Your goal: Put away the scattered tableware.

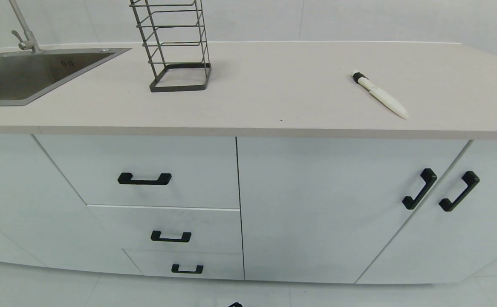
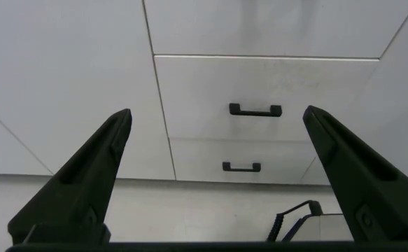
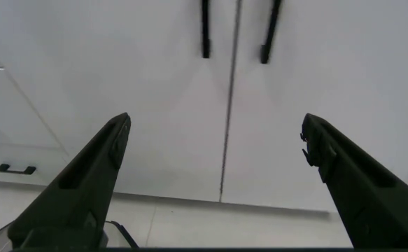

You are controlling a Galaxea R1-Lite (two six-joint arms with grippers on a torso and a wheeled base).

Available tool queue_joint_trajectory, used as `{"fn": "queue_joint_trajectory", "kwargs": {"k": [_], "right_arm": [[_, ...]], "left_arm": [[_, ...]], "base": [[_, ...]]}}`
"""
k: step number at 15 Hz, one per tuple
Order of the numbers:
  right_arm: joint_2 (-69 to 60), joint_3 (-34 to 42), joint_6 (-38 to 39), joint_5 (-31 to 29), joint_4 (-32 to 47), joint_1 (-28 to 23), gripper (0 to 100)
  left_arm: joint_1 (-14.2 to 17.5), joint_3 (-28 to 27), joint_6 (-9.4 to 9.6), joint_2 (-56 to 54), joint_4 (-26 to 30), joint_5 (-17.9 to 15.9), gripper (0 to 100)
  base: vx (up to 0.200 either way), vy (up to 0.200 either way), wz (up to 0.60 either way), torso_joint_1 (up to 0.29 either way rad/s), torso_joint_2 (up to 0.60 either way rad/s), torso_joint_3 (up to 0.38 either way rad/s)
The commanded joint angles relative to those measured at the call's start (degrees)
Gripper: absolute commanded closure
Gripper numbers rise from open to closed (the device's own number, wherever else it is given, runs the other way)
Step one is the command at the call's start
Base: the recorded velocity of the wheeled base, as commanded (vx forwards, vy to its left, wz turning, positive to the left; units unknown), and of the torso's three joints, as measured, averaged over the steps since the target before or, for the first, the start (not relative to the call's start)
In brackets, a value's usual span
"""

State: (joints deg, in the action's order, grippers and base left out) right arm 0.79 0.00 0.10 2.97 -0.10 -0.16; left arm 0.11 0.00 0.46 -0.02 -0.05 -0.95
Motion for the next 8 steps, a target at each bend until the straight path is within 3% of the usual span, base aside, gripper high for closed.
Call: {"fn": "queue_joint_trajectory", "kwargs": {"k": [1, 8], "right_arm": [[0.1, 0.0, 0.0, 0.0, 0.0, 0.0, 0], [0.1, 0.0, 0.0, 0.0, 0.0, 0.0, 0]], "left_arm": [[0.0, 0.0, -0.11, 0.2, 0.0, 0.0, 0], [0.0, 0.0, -0.11, 0.2, 0.0, 0.0, 0]], "base": [[0.0, 0.0, 0.0, 0.0, 0.0, 0.0], [0.0, 0.0, 0.0, 0.0, 0.0, 0.0]]}}
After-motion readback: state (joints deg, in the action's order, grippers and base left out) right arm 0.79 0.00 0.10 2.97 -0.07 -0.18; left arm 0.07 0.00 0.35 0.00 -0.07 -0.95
